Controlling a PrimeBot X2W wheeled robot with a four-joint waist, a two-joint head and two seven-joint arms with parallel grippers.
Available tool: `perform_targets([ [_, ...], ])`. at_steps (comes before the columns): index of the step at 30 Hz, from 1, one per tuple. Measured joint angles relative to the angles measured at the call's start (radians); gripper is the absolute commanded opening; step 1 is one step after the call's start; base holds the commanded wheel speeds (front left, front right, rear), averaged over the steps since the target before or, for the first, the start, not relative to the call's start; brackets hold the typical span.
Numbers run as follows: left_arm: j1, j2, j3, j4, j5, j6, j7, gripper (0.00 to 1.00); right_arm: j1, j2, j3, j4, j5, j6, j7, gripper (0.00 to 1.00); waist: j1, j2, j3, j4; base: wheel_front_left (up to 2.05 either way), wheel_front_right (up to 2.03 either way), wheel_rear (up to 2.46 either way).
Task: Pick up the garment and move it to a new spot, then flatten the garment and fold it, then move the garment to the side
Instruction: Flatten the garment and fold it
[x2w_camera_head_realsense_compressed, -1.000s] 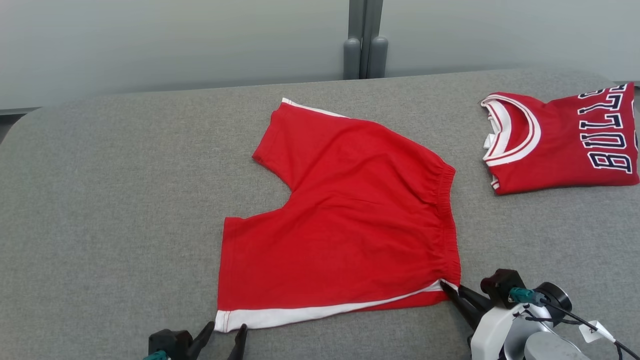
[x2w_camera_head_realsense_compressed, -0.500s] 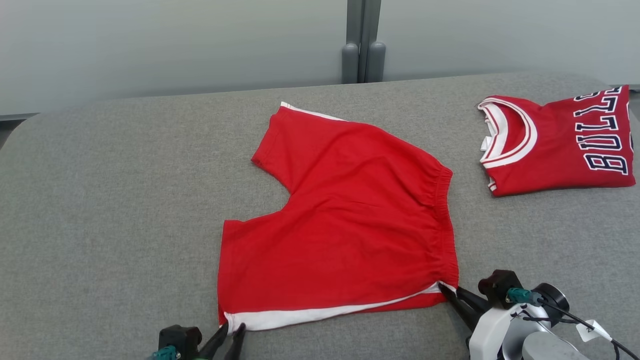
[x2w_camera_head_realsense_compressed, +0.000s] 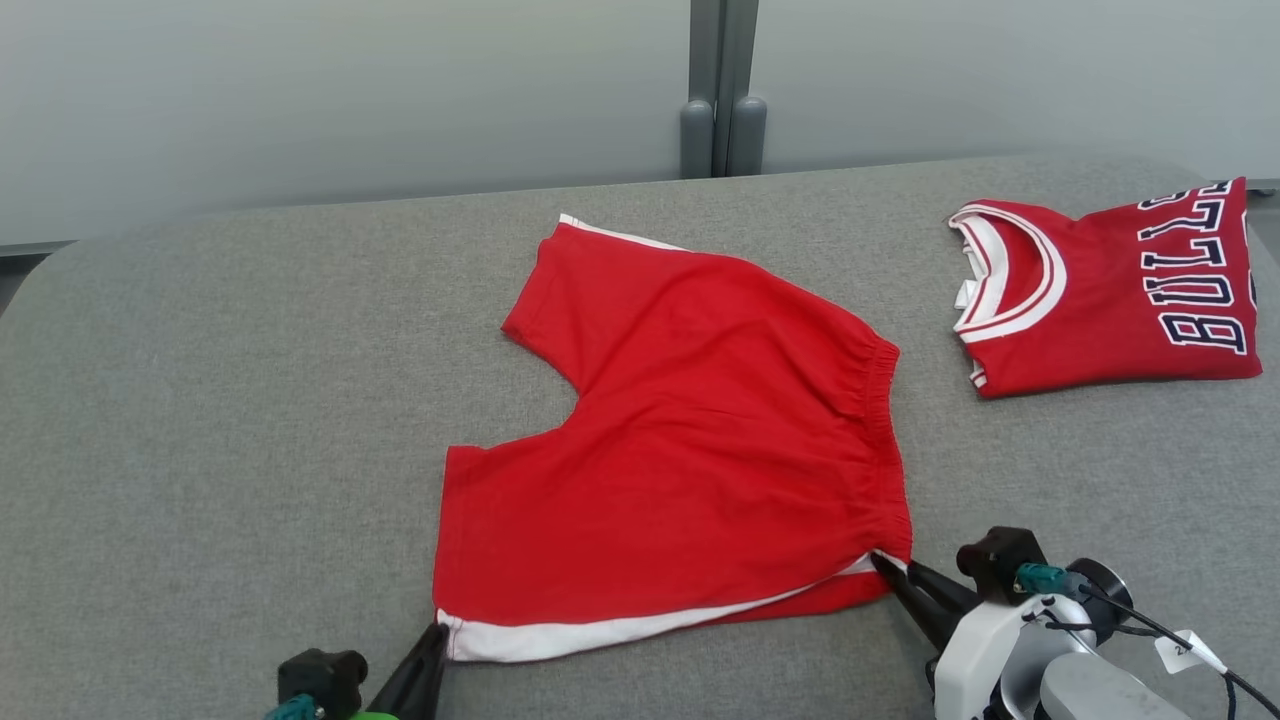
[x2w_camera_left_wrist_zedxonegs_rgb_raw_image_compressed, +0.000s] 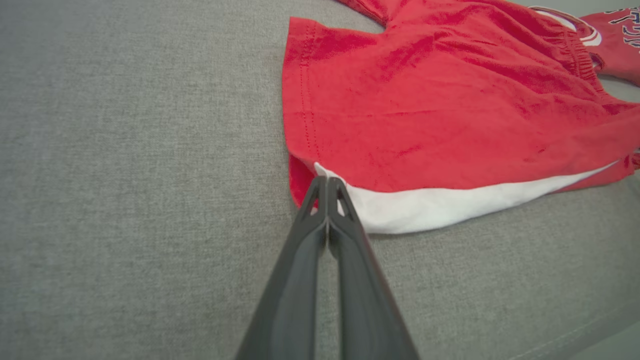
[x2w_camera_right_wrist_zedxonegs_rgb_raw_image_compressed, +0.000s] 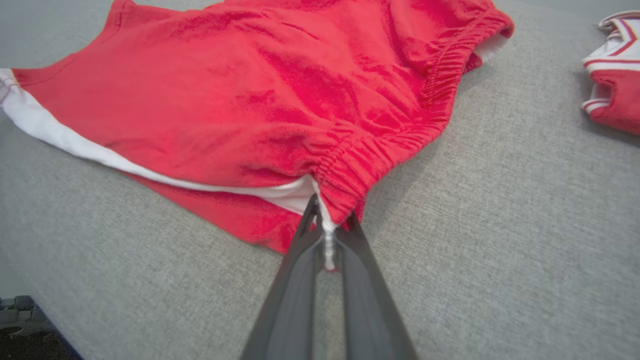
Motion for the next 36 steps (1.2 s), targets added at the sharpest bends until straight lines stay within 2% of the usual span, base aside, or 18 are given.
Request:
perform_targets([
  [6,-0.003,-0.010,0.069,-0.061,-0.069,0.000,-0.066,0.00,0.000,-0.002,-0.070,-0.068,0.026,0.000,-0.001,0.00,0.0000,0.0000,-0.007,0.003,0.00,0.00,0.00],
  [15,-0.003,-0.025,0.133,-0.183,-0.163,-0.009,-0.092,0.00,0.031,-0.011,-0.149,-0.230,0.025,0.000,-0.001,0.00,0.0000,0.0000,-0.014,0.006,0.00,0.00,0.00],
  [23,0.004,-0.031,0.121,-0.346,-0.142,-0.015,-0.095,0.00,0.107,-0.042,-0.188,-0.302,0.013,-0.002,-0.001,0.00,0.0000,0.0000,-0.022,0.012,0.00,0.00,0.00],
  [28,0.006,-0.031,0.066,-0.477,-0.100,-0.021,-0.095,0.00,0.144,-0.072,-0.238,-0.338,0.011,-0.012,-0.001,0.00,0.0000,0.0000,-0.026,0.030,0.00,0.00,0.00],
  [32,0.030,-0.031,0.059,-0.567,-0.075,-0.021,-0.095,0.00,0.153,-0.079,-0.255,-0.376,-0.005,-0.021,-0.001,0.00,0.0000,0.0000,-0.030,0.045,0.00,0.00,0.00],
  [36,0.089,-0.031,0.045,-0.596,-0.069,-0.021,-0.095,0.00,0.160,-0.100,-0.271,-0.396,-0.010,-0.021,-0.002,0.00,0.0000,0.0000,-0.031,0.048,0.00,0.00,0.00],
])
